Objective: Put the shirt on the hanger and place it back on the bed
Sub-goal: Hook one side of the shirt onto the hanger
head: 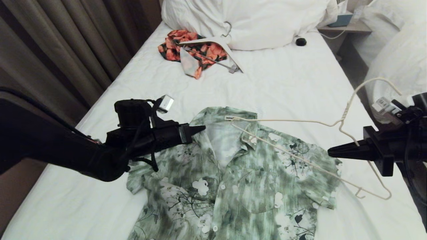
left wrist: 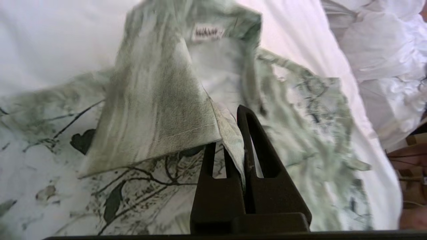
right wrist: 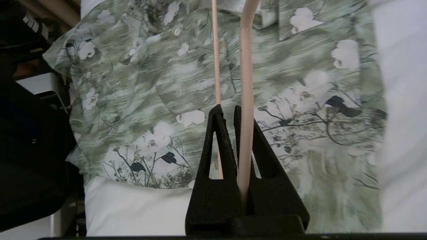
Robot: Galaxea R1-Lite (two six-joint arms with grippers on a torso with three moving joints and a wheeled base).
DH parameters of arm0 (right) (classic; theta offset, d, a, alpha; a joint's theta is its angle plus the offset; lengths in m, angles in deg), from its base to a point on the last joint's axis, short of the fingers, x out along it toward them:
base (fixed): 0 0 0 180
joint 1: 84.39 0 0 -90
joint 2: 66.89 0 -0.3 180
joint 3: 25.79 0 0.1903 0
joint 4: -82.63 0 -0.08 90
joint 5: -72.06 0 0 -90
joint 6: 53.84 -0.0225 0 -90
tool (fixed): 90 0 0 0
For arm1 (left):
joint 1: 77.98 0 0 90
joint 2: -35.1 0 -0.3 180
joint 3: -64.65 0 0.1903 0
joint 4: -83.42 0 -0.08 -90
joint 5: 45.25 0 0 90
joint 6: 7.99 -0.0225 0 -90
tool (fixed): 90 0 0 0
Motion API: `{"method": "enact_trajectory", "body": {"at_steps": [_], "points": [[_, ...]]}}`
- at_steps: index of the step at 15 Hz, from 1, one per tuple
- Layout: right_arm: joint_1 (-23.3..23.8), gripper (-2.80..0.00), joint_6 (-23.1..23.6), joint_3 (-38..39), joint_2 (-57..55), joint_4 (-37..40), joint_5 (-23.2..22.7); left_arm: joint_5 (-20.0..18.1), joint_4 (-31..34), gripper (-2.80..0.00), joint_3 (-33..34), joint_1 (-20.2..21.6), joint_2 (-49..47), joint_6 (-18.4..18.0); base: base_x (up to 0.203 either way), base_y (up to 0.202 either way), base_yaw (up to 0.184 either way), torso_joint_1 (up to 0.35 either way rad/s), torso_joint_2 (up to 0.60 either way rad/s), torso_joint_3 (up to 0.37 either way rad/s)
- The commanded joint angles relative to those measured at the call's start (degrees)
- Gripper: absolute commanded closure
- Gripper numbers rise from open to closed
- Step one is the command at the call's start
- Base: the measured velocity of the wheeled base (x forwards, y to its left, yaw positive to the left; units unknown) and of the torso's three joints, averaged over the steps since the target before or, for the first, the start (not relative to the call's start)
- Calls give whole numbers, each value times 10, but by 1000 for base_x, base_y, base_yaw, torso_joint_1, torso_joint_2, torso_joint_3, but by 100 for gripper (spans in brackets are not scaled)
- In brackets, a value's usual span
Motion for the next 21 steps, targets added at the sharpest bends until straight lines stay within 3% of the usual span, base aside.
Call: {"method": "enact_trajectory", "body": {"at_steps": [1,4,8,14,18,21], "points": [[-13,0,3,-1,-13,1,0,-2,17,0,1,-1,54,0,0,0,0,0,0,0],[-42,0,2,-3,-16,3,31,-1,57,0,0,-10,103,-1,0,0,0,0,0,0],[-63,0,-2,-4,-4,5,34,-1,124,0,0,-39,196,-2,0,0,0,0,0,0],[-123,0,-19,-29,6,3,34,22,215,0,-9,-158,302,-11,0,0,0,0,0,0],[-165,0,-36,-37,20,3,39,74,273,0,-52,-227,301,-39,0,0,0,0,0,0],[-187,0,-43,-36,31,4,39,93,283,0,-76,-255,263,-59,0,0,0,0,0,0]]}}
